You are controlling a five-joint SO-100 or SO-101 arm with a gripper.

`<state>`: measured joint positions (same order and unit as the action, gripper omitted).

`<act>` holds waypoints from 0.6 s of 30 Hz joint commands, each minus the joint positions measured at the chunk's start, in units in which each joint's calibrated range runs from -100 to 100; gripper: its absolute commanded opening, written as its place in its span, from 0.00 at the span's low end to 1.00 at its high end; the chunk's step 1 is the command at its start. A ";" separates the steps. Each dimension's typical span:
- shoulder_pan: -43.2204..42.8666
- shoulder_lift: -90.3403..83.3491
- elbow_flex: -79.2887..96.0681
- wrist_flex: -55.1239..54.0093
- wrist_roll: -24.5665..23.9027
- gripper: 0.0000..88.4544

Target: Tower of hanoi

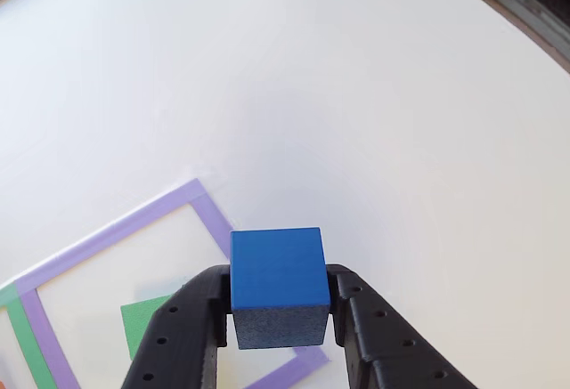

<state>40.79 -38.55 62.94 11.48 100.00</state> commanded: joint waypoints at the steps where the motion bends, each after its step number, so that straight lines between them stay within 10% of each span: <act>1: -2.78 -0.72 5.44 -12.82 0.00 0.01; 18: -6.67 24.44 6.98 -43.74 0.00 0.01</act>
<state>34.50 -16.60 72.74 -27.59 100.00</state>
